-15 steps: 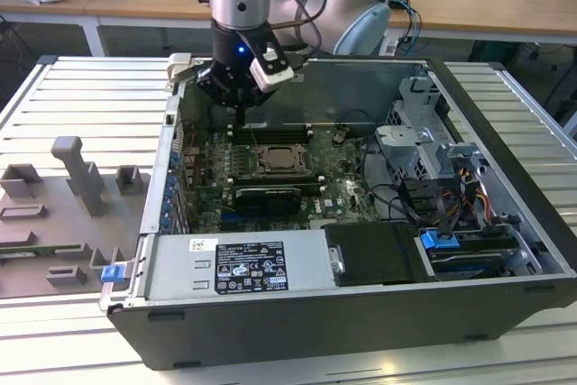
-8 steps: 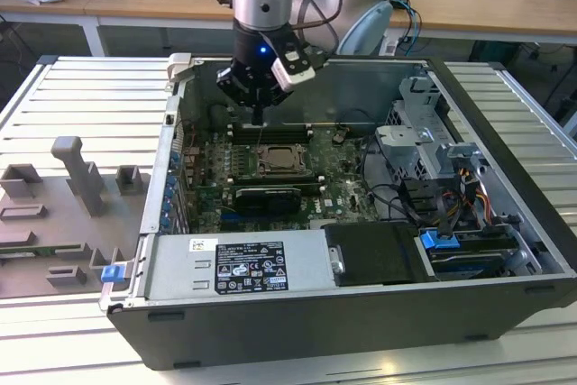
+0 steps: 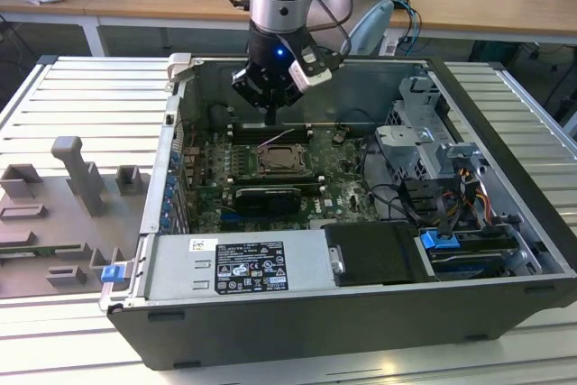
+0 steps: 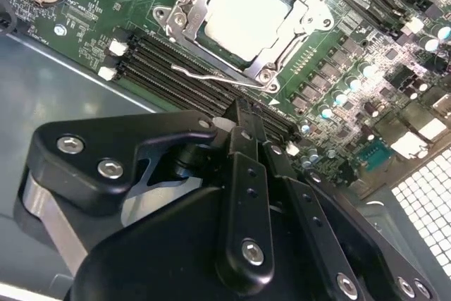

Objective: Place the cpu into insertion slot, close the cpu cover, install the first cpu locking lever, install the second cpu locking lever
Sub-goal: 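Install the first cpu locking lever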

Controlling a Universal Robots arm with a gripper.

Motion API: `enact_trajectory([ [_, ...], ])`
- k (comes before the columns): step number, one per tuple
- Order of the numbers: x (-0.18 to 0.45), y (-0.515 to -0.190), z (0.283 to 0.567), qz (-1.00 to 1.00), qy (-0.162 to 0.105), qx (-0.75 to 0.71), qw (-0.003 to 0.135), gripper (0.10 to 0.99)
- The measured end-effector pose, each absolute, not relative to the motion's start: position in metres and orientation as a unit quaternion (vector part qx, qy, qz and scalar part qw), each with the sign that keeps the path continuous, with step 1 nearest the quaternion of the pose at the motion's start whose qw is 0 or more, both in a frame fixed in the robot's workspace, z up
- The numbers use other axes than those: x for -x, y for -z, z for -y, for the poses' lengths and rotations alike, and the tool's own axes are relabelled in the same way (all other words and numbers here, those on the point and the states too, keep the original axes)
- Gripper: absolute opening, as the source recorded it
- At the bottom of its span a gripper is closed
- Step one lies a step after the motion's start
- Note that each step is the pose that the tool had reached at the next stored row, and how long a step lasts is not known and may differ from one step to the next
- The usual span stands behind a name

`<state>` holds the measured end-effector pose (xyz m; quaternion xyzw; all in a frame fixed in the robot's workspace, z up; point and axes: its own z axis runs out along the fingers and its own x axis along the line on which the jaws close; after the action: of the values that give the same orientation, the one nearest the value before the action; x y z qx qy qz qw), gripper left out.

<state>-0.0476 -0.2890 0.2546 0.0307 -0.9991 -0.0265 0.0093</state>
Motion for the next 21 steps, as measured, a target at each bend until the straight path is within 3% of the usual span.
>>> enact_trajectory([
  [21, 0.033, -0.235, 0.285, 0.998, 0.036, -0.055, 0.009, 0.102],
])
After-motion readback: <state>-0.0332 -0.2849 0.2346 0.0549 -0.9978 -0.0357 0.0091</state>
